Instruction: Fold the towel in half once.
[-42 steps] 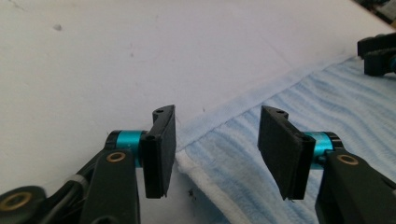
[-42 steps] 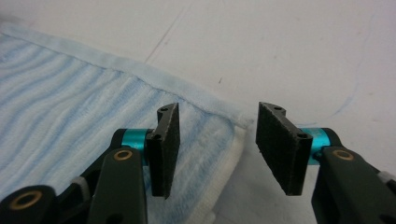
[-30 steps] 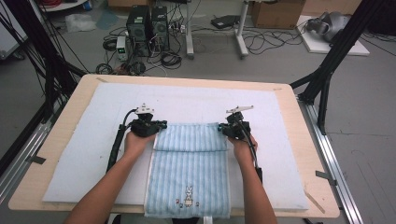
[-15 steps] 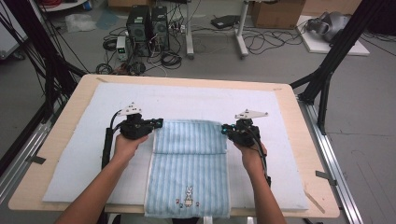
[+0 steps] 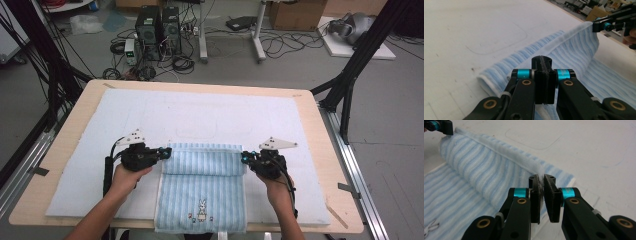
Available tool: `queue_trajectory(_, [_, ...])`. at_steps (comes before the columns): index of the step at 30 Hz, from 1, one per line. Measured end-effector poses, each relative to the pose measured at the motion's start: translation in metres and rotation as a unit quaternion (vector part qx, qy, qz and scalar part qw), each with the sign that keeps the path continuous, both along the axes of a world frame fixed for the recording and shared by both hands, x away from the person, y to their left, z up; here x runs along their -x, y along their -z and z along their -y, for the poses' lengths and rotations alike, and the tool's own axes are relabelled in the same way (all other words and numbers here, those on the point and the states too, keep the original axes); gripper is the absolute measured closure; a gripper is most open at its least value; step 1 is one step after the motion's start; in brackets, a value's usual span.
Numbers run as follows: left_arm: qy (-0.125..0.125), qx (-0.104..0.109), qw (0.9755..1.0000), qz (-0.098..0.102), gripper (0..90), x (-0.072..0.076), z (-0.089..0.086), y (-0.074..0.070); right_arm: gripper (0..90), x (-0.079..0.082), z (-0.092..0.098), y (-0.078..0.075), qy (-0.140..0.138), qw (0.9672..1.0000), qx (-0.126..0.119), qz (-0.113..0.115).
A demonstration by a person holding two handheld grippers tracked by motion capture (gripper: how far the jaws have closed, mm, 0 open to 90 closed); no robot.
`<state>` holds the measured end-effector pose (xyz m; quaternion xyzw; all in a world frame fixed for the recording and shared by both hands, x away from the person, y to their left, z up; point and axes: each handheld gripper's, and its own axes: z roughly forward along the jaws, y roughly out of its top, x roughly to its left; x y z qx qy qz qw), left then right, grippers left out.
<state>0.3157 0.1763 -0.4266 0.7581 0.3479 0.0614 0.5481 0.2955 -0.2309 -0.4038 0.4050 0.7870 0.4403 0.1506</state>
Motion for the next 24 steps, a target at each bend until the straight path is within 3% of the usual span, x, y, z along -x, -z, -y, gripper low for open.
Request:
queue_trajectory(7, [0.017,-0.022,0.9996,-0.009,89.4,0.017,-0.005,0.01,83.6,0.03,0.004,0.006,-0.017,0.9998,-0.004,0.001])
queue_trajectory(10, [0.025,-0.022,0.9993,-0.015,89.4,0.022,-0.007,0.009,83.5,0.04,0.003,0.012,-0.032,0.9994,0.009,-0.009])
queue_trajectory(14, [0.031,-0.019,0.9993,-0.008,89.4,0.031,-0.016,0.007,82.0,0.057,0.006,0.016,-0.039,0.9989,0.014,-0.02])
queue_trajectory(17, [0.0,-0.015,0.9999,-0.005,81.3,0.028,-0.024,0.008,71.1,0.065,0.012,0.014,-0.027,0.9996,-0.003,-0.003])
queue_trajectory(20, [-0.033,-0.008,0.9994,0.001,73.7,0.017,-0.028,0.004,71.1,0.061,0.02,0.008,-0.003,0.9991,-0.036,0.021])
queue_trajectory(22, [-0.048,0.005,0.9987,0.014,69.0,0.011,-0.029,-0.002,71.1,0.055,0.021,0.004,0.009,0.9987,-0.041,0.029])
queue_trajectory(24, [-0.061,-0.006,0.9978,0.028,68.3,0.003,-0.029,-0.004,70.0,0.047,0.022,0.001,0.017,0.9987,-0.037,0.031])
